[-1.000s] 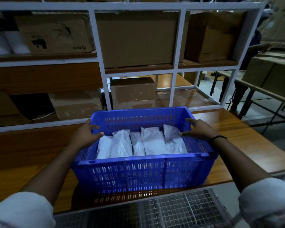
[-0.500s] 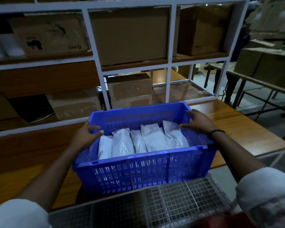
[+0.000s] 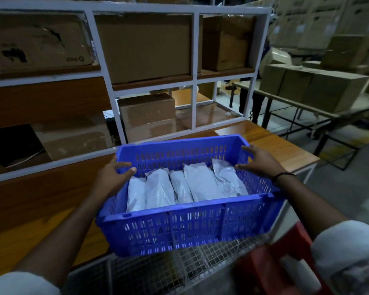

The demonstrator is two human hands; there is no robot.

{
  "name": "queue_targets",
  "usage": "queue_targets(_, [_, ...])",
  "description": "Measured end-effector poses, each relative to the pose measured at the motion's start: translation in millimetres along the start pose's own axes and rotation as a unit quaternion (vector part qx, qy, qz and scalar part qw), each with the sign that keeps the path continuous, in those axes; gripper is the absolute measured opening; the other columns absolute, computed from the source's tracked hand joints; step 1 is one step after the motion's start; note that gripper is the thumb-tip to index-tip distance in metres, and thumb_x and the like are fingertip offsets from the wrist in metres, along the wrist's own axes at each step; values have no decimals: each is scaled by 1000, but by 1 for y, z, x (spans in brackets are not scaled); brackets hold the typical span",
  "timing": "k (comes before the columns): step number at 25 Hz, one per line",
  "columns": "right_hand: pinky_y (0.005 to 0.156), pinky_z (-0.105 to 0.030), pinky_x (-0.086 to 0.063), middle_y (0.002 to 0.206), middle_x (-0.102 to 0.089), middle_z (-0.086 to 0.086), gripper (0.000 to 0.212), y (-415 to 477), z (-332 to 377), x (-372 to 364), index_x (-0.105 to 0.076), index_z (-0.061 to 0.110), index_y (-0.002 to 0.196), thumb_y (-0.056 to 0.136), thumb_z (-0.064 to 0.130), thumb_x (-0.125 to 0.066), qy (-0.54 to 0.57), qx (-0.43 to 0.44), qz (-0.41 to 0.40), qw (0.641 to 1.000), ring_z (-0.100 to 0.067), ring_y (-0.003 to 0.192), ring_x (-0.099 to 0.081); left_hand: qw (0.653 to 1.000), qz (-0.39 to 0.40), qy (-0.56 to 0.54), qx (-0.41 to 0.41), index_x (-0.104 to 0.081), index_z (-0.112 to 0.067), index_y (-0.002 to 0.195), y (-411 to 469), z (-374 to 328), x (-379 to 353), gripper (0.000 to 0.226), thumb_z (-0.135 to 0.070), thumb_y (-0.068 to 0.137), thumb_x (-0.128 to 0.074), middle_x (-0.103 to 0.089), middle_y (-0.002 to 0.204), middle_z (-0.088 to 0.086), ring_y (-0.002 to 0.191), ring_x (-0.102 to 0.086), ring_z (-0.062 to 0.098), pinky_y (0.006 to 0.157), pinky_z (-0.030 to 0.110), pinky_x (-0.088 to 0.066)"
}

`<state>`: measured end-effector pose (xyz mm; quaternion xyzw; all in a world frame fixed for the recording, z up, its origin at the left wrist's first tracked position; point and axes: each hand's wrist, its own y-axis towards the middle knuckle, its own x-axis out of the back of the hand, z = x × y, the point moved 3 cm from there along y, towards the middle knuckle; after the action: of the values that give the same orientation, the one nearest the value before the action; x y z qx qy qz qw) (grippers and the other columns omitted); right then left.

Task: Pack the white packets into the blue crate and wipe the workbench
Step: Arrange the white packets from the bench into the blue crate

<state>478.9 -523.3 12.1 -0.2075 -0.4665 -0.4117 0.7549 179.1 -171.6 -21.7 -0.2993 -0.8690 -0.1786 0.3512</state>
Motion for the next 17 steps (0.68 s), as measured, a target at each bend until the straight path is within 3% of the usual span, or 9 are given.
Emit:
queue_targets(8, [114, -35, -33, 160, -34, -11, 91, -76, -42, 22, -42, 18, 151, 75, 43, -85, -16, -63, -50, 997, -24, 145, -36, 996, 54, -39, -62, -73, -25, 123, 8, -23, -33, 44, -49, 86, -78, -27, 167, 7, 128, -58, 41, 93, 57, -56])
queue_targets(14, [113, -33, -33, 162, -30, -10, 88, -133, -88, 50, -45, 18, 150, 75, 42, -85, -13, -132, -89, 987, -25, 144, -38, 985, 98, -58, -128, -72, -23, 124, 7, -83, -71, 46, -50, 88, -76, -30, 165, 7, 116, -64, 46, 92, 57, -57])
queue_targets(17, [112, -30, -31, 162, -30, -9, 85, -166, -114, 66, -46, 17, 150, 78, 39, -84, -4, -167, -113, 979, -23, 145, -36, 976, 119, -76, -169, -73, -20, 125, 4, -117, -100, 45, -47, 88, -76, -35, 163, 9, 124, -61, 41, 97, 52, -55])
